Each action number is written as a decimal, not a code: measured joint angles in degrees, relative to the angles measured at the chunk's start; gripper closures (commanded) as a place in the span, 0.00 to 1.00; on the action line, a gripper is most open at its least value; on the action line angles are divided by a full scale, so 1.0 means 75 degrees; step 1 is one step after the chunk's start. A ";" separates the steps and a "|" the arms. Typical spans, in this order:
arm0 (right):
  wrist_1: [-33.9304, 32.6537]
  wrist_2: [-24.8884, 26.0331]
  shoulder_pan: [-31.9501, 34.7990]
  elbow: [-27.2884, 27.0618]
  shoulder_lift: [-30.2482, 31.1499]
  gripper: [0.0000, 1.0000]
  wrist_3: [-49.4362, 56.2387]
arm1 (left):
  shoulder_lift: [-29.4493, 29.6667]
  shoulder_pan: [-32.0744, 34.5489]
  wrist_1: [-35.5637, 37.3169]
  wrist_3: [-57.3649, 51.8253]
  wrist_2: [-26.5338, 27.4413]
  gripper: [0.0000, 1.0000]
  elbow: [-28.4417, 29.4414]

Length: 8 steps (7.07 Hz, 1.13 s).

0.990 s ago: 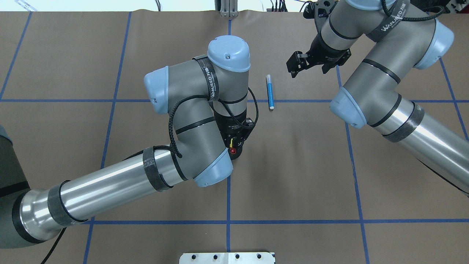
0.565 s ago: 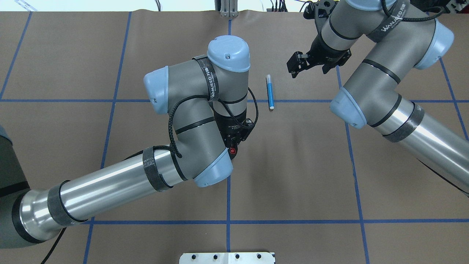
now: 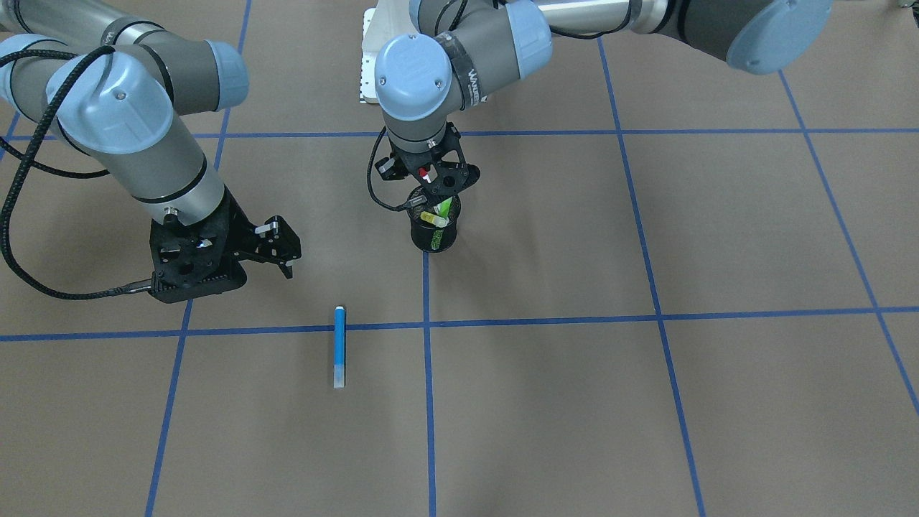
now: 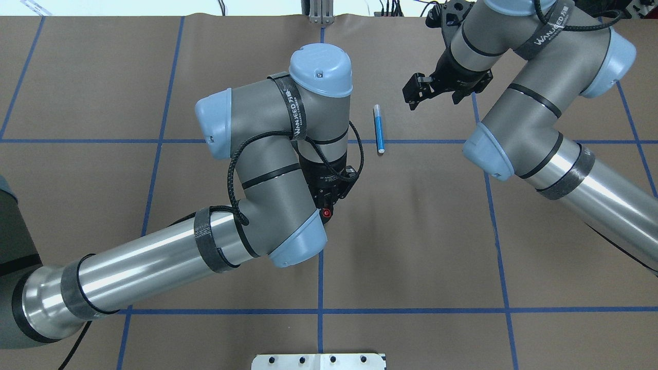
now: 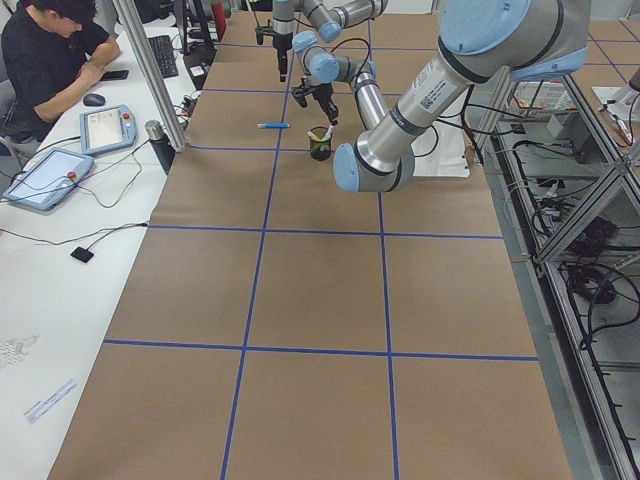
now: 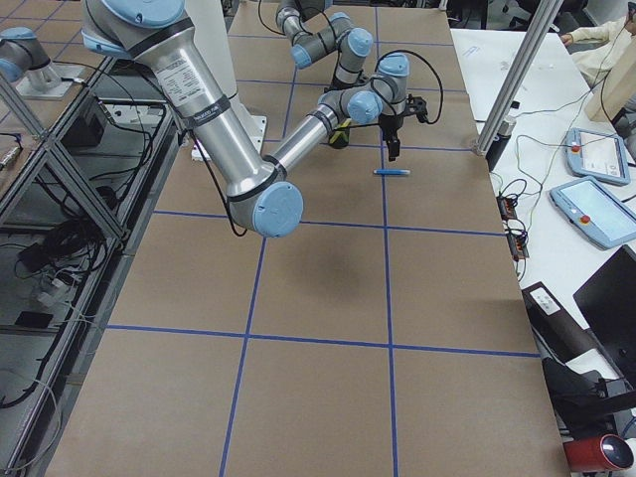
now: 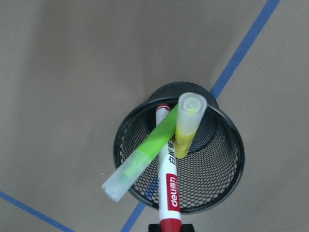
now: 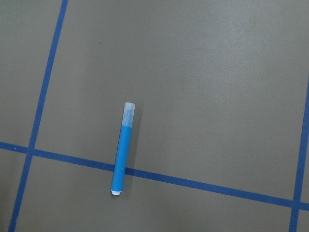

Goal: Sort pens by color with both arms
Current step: 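Close the left gripper and lift the red-capped marker out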

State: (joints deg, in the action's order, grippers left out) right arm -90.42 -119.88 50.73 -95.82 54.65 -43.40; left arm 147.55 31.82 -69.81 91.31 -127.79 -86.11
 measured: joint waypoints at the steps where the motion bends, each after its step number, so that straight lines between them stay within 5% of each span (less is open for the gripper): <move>1: 0.0005 0.0000 -0.0002 0.0002 0.0001 0.01 -0.0001 | 0.0013 0.0002 0.0275 -0.0059 0.0000 0.80 -0.0279; 8: 0.0021 -0.0002 -0.0002 -0.0004 -0.0006 0.01 -0.0047 | 0.0196 0.0397 0.0589 -0.0856 0.0030 0.82 -0.1474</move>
State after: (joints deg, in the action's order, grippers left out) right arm -90.26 -119.90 50.71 -95.85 54.61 -43.75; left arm 149.02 34.79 -65.40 84.89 -127.57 -97.17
